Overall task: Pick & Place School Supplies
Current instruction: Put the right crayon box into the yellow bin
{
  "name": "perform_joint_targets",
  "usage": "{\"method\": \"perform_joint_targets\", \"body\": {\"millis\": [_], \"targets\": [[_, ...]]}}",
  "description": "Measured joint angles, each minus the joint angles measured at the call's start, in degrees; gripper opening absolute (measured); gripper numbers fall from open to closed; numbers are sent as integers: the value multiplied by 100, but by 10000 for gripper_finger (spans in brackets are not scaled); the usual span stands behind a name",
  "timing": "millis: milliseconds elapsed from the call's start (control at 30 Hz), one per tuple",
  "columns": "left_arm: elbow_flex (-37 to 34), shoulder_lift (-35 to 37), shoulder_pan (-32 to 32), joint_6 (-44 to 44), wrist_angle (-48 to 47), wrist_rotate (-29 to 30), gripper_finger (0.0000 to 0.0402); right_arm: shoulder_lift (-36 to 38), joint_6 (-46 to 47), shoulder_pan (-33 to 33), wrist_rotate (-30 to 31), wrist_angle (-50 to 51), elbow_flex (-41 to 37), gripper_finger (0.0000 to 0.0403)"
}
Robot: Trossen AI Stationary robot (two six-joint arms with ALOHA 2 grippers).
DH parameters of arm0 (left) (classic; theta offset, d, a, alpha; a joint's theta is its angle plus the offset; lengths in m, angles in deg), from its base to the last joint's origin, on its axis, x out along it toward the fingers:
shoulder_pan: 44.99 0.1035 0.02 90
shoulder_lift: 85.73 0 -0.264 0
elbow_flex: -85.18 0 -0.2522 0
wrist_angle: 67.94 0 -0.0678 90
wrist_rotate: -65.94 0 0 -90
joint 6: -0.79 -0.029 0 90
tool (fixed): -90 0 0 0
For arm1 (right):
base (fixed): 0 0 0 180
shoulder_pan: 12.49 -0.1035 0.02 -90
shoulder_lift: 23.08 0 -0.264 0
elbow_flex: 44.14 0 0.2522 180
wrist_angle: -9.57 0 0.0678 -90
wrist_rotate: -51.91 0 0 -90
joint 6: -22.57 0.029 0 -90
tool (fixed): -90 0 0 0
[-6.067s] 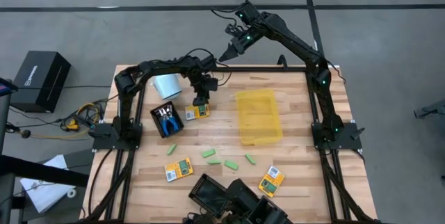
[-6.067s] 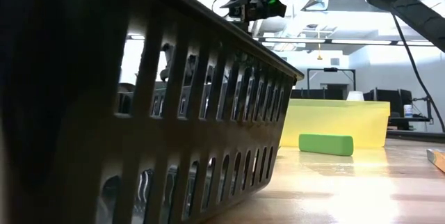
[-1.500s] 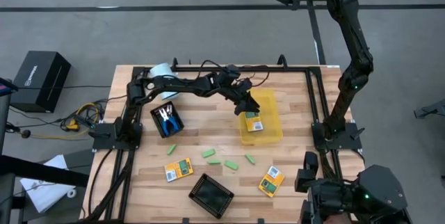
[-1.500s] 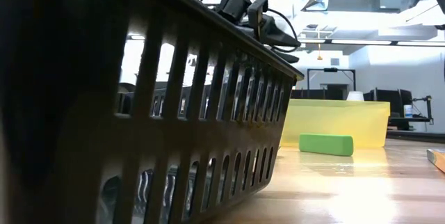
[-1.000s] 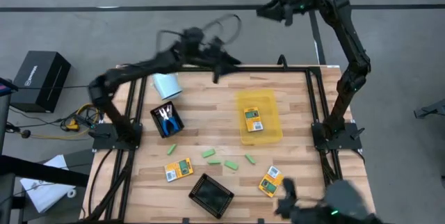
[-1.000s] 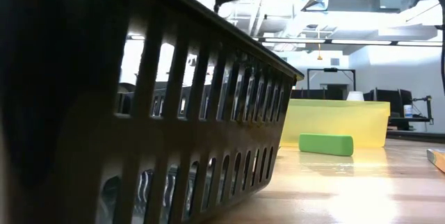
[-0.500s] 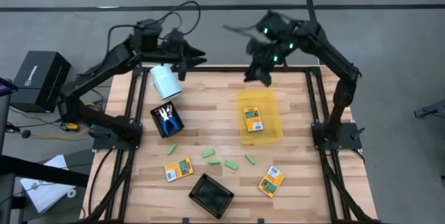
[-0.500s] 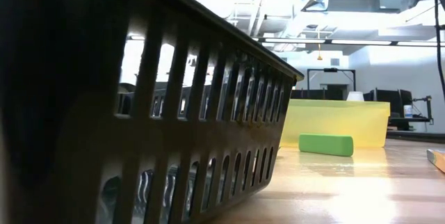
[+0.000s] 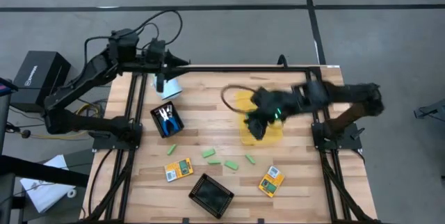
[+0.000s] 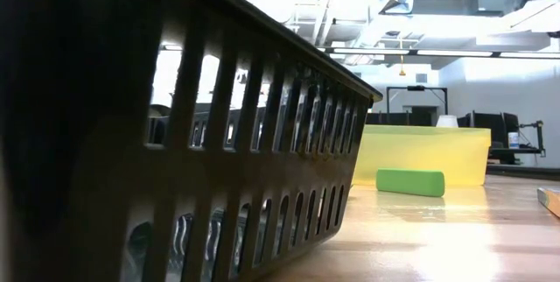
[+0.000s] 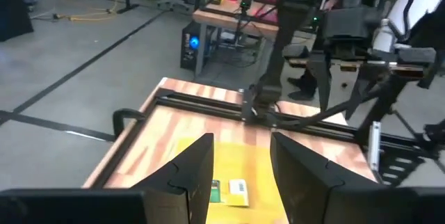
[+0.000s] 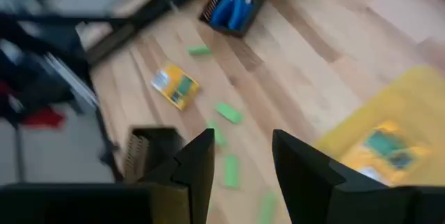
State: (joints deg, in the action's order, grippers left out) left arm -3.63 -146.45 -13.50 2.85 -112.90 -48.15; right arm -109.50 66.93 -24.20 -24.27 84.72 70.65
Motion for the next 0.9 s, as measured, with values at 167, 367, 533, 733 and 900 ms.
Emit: {"method": "perform_joint_targets", "body": {"millis": [167, 367, 533, 733, 900], "targets": [[-328, 402, -26, 448, 147, -190, 138, 595, 1766, -1045, 1184, -931, -1641, 138], [-433, 552, -342, 854, 171, -185, 138, 474, 4142, -2431, 1823, -1124, -2881, 133], [-432, 507, -819, 897, 183, 380, 138, -49, 5730, -3433, 2329, -1233, -3053, 136], [-430, 383, -1474, 1238, 185, 973, 138, -798, 6601, -4169, 2363, -1746, -3031, 139], [-434, 146, -2003, 1473, 226, 1522, 138, -1431, 6819, -4530, 2070, -1791, -2677, 142]]}}
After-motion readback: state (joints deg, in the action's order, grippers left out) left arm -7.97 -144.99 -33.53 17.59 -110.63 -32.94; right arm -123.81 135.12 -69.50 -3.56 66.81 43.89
